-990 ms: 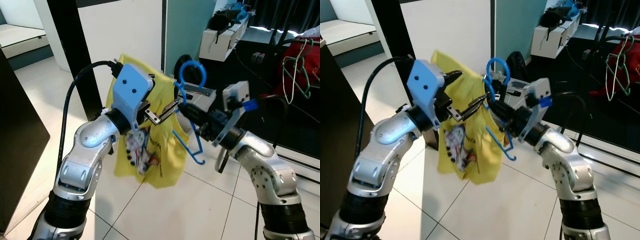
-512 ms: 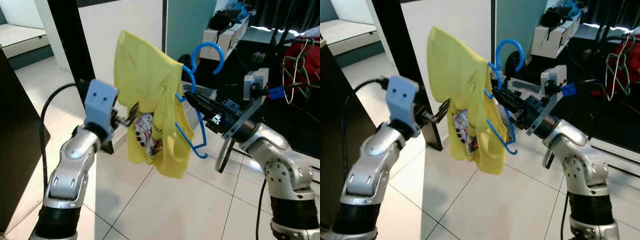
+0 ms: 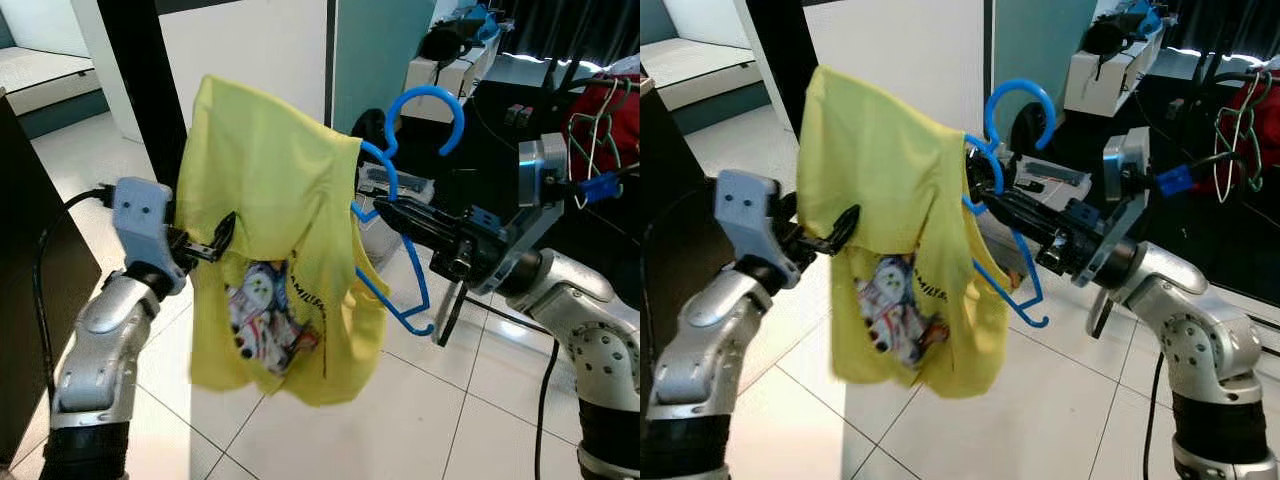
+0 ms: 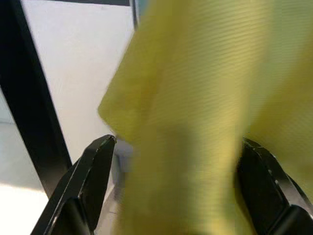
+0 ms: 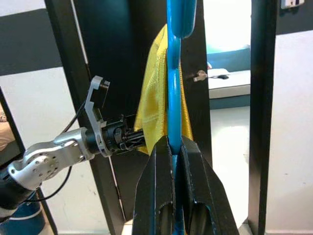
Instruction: Hang hanger
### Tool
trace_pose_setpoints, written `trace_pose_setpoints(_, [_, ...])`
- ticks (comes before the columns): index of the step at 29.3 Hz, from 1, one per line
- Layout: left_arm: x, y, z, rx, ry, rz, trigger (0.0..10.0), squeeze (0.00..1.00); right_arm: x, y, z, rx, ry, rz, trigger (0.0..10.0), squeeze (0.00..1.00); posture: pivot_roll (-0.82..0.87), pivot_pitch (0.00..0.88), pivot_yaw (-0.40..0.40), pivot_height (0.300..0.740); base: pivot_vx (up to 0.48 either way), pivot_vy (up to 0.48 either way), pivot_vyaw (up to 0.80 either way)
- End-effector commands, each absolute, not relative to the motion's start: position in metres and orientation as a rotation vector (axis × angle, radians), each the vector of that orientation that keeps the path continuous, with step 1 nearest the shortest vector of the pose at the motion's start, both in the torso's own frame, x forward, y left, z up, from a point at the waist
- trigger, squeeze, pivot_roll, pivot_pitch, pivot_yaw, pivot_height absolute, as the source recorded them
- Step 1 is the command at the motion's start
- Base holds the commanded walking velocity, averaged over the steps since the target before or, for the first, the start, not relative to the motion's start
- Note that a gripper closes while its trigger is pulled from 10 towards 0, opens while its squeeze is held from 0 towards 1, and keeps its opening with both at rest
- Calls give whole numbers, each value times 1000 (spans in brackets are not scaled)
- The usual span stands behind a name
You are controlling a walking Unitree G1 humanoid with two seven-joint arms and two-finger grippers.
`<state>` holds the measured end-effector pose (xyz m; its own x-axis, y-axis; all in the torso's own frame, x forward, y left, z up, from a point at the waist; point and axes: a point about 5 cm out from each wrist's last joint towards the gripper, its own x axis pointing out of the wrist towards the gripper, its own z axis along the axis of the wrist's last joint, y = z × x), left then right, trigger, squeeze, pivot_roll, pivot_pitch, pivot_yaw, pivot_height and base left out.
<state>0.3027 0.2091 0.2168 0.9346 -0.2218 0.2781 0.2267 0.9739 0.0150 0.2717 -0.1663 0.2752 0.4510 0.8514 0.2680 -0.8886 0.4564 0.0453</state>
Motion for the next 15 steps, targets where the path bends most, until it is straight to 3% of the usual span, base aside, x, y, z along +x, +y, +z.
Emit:
trace_pose_setpoints(1, [301, 218, 214, -47, -268, -244, 10000, 0, 266, -168, 285, 186, -265, 1108, 10000, 0, -65, 0, 26, 740, 0, 0, 0])
trace_pose_setpoints(15, [282, 221, 203, -155, -251, -410, 10000, 0, 268, -176, 293, 200, -280, 1092, 10000, 0, -68, 0, 24, 740, 0, 0, 0])
